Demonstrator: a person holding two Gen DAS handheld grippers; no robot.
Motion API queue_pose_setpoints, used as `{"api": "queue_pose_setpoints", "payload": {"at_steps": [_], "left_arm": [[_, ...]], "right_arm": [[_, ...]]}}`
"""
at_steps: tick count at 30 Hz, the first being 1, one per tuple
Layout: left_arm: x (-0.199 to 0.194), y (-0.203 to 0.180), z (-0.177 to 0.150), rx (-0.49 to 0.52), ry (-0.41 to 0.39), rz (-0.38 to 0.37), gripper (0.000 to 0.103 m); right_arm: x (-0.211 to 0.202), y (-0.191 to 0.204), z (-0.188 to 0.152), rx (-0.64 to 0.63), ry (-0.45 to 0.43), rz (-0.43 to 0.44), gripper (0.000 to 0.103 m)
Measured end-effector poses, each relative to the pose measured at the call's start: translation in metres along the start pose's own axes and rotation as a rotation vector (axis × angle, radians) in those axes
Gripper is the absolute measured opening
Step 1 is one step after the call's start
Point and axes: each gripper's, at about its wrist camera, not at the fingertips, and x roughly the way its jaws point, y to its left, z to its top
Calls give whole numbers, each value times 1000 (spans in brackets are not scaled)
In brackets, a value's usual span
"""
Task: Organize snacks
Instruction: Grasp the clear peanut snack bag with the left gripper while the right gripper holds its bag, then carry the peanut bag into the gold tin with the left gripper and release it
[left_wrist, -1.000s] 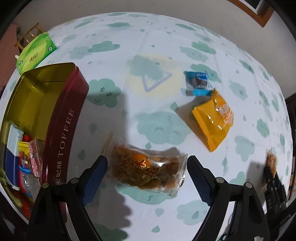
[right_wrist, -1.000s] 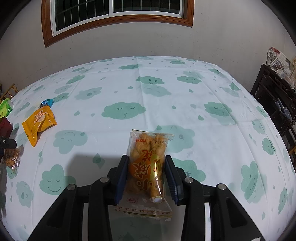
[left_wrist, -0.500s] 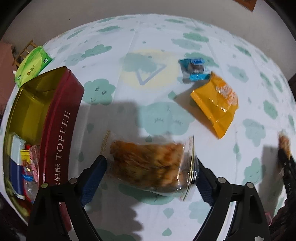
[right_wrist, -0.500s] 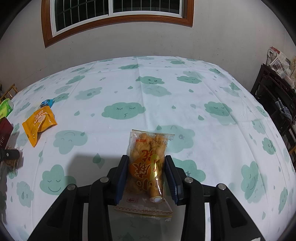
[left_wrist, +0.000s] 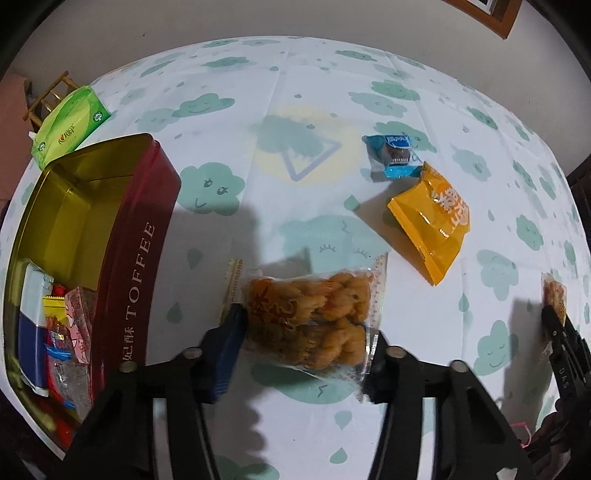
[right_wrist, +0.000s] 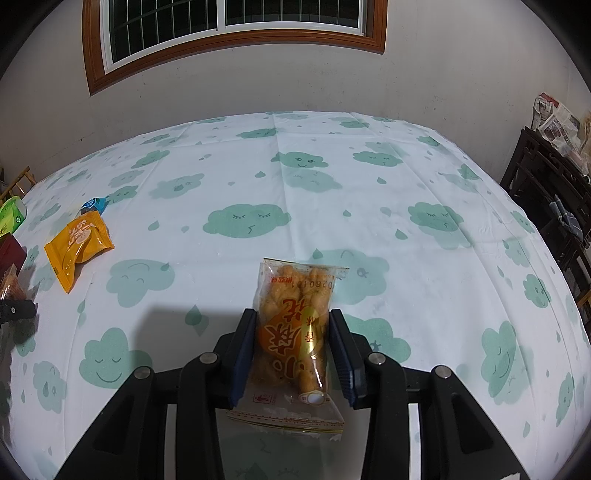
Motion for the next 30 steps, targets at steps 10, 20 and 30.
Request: {"api": "queue_pose_setpoints", "payload": {"at_steps": [10,20,30], "left_arm": [[-7,10,2,-21,-16,-41,36],[-21,13,1,-10,-41,-46,24],[-31,22,-1,-27,-54,-74,20]], "right_arm": [[0,0,0,0,0,0,40],[0,0,0,0,0,0,40],[0,0,0,0,0,0,40]]}}
